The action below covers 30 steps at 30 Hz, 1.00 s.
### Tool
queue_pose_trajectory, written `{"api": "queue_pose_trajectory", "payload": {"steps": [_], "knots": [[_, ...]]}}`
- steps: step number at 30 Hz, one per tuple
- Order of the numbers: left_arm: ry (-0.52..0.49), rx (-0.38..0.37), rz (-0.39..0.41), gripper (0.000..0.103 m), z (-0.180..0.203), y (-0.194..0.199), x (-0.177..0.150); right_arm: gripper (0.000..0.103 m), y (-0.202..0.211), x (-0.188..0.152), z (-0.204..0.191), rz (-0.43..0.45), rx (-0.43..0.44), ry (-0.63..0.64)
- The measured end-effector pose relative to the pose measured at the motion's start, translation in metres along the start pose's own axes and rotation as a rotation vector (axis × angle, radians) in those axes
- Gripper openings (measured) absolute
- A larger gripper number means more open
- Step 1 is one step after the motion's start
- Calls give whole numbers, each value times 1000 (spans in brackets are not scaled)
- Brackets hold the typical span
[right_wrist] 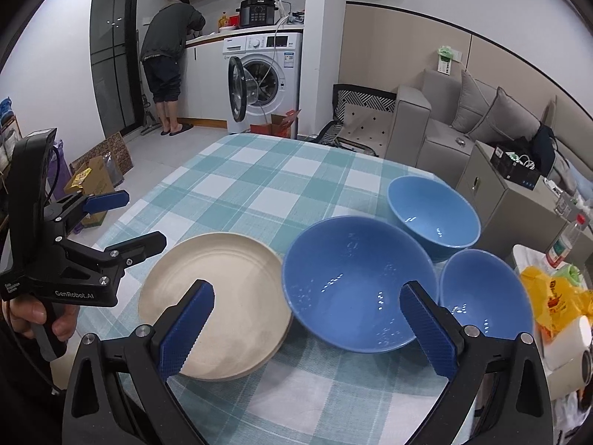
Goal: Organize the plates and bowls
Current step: 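Withdraw both tools from the plates and move them toward the blue bowls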
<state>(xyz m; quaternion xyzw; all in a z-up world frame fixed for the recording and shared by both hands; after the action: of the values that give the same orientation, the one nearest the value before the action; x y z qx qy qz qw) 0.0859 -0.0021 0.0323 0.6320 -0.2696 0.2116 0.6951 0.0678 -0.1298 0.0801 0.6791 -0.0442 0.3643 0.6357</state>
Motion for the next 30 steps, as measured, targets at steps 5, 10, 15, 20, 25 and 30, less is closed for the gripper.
{"api": "queue_pose_trajectory", "payload": {"steps": [5,10,15,20,25,30], "knots": [[-20,-20,8,103,12,-2,16,102,10,8,15,10,-18,-13],[-45,-41,12,103,25,-5,33,102,14,14,29,15,-28,-32],[-69,-49,13,103,35,-10,47,102,14,21,44,17,-16,-56],[-66,-67,3,103,39,-19,58,102,12,26,55,14,-28,-73],[-84,-60,0,103,46,-26,65,102,12,26,68,20,-37,-90],[-89,-66,-7,103,52,-34,74,102,13,27,86,20,-50,-126]]}}
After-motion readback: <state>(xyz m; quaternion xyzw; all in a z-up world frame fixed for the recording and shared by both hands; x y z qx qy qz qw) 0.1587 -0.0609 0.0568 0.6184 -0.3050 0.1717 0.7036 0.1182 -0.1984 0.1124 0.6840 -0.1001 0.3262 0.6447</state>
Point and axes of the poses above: each gripper's, at about its wrist camera, not at the fingertips, and y roughly against the way its jaws point, z to its right, x to its top, the point moved 2 cm from there along -y, roughly the way its jaws point, and after that the axes turned 13 degrees about -z, right-handed, at the moved point
